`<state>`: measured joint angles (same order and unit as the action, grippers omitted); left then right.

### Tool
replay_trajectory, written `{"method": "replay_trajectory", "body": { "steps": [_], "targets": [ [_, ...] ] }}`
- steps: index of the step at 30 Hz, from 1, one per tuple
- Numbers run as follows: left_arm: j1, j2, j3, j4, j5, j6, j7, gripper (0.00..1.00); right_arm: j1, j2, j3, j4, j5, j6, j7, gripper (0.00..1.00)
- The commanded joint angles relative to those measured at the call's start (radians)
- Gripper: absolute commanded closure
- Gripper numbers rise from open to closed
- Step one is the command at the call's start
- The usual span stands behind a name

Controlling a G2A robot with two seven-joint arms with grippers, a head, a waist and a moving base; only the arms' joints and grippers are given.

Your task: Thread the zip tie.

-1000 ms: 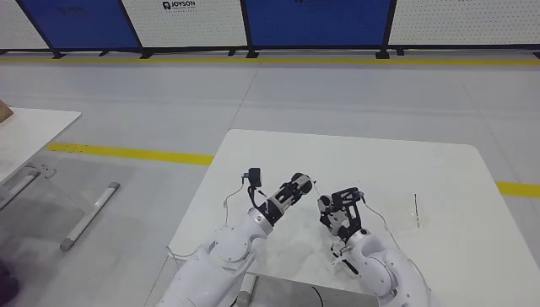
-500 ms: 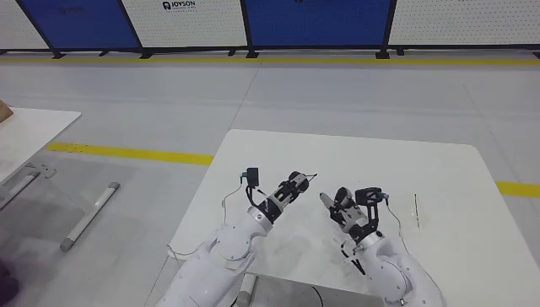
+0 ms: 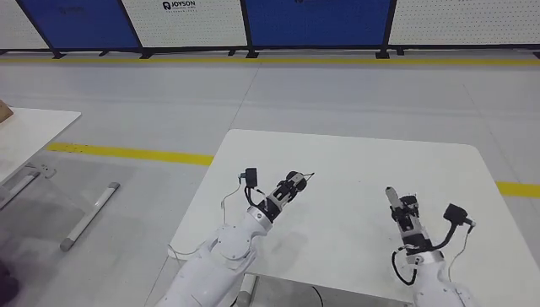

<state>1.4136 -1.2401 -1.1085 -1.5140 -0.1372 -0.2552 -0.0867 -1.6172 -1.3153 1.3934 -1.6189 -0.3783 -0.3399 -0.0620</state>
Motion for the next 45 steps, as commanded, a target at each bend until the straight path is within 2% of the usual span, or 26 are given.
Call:
{"method": "replay_trajectory", "body": {
  "steps": [1, 2, 15, 19, 27, 45],
  "targets": [
    [0.004, 0.000, 0.001, -0.007, 0.002, -0.004, 0.001, 1.00, -0.023, 0.011, 0.048, -0.012, 0.112, 0.000, 0.019, 0.00],
    [0.006, -0.001, 0.002, -0.011, 0.003, -0.006, 0.002, 1.00, -0.028, 0.014, 0.061, -0.013, 0.139, 0.000, 0.034, 0.00],
    [0.006, -0.001, 0.002, -0.011, 0.003, -0.006, 0.002, 1.00, -0.028, 0.014, 0.061, -0.013, 0.139, 0.000, 0.034, 0.00],
    [0.010, -0.006, 0.003, -0.007, -0.026, -0.006, 0.044, 1.00, -0.023, 0.016, 0.076, -0.010, 0.146, 0.000, 0.046, 0.00],
    [0.020, -0.015, -0.009, 0.029, -0.048, -0.041, 0.144, 1.00, -0.022, 0.027, 0.190, 0.006, 0.281, 0.000, 0.088, 0.00],
    [0.020, -0.015, -0.009, 0.029, -0.048, -0.041, 0.144, 1.00, -0.022, 0.028, 0.193, 0.006, 0.283, 0.000, 0.090, 0.00]
  ]
}}
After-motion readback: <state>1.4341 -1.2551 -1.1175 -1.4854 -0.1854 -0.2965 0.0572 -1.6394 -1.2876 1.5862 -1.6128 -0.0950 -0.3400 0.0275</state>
